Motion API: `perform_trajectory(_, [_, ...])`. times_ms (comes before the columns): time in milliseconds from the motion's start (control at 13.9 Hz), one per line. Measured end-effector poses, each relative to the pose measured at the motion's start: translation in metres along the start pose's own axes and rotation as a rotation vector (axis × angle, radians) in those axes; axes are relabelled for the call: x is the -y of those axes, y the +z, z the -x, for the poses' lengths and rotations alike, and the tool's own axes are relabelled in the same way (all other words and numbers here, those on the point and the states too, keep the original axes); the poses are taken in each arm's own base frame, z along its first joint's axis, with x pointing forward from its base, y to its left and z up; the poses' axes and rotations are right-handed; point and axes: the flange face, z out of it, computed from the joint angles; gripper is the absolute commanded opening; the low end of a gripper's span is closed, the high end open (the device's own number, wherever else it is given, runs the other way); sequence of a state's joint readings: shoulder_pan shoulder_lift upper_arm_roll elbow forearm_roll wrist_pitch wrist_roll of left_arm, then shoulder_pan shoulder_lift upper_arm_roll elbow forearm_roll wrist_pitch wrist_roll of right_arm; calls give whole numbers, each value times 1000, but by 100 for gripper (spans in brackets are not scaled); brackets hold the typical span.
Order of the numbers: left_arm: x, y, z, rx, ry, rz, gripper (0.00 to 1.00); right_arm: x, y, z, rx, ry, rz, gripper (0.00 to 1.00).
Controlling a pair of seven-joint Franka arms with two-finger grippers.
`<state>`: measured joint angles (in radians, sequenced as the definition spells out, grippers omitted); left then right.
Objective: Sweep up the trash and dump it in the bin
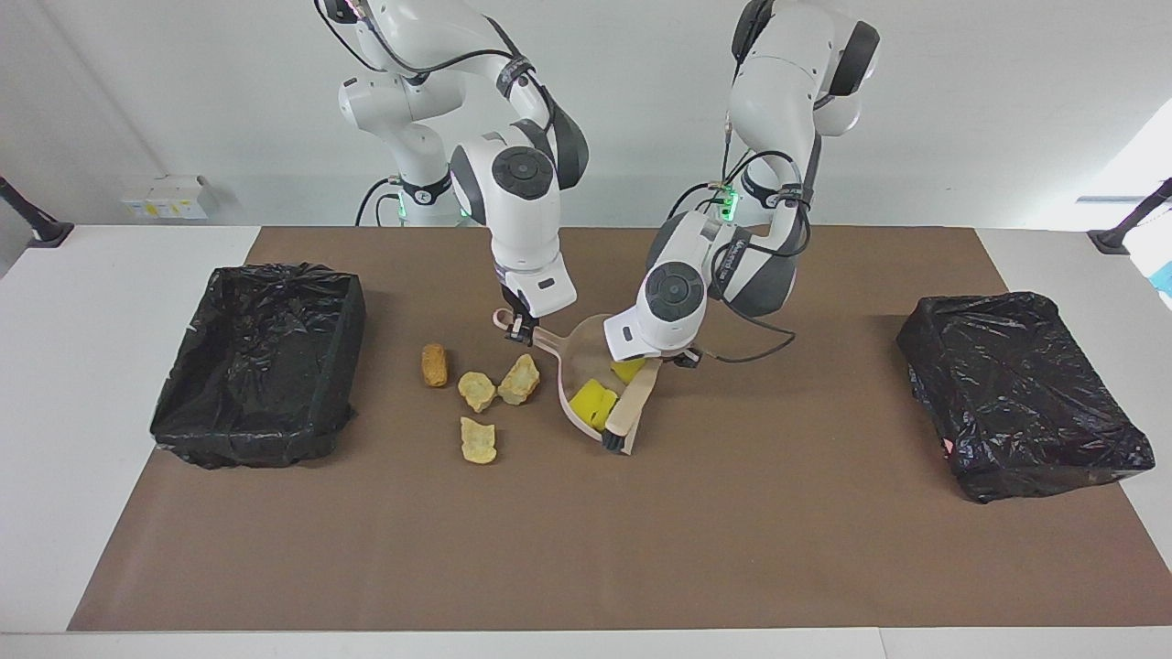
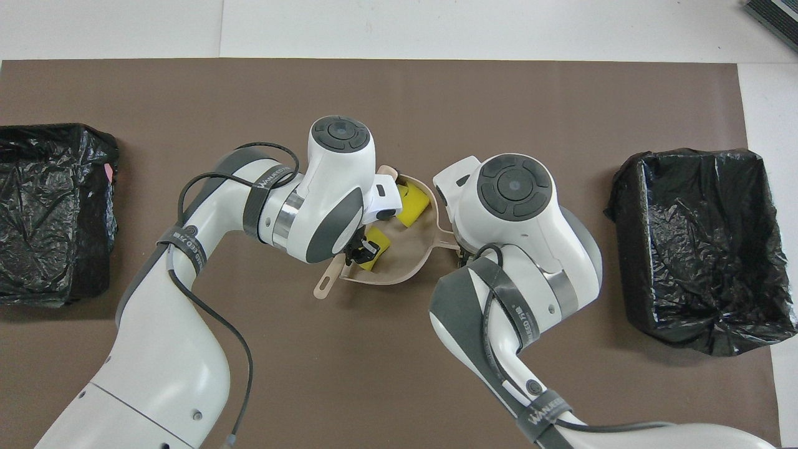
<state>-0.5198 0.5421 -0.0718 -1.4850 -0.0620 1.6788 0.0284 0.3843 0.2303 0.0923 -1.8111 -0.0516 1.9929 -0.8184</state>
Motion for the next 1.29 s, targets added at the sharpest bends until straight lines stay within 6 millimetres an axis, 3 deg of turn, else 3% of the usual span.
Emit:
perform_trajectory(287, [-4,-11,3,-4,-35,14,0,-4,2,1,-14,-35,8,0])
perform_trajectory(790, [-14,-54,39,32,-118,40,0,-29,-2,18,-67,-166,72,0])
perform_trajectory(1294, [-27,-53,45,70,-172,77,0,-32,2,21,-121,-191,55,0])
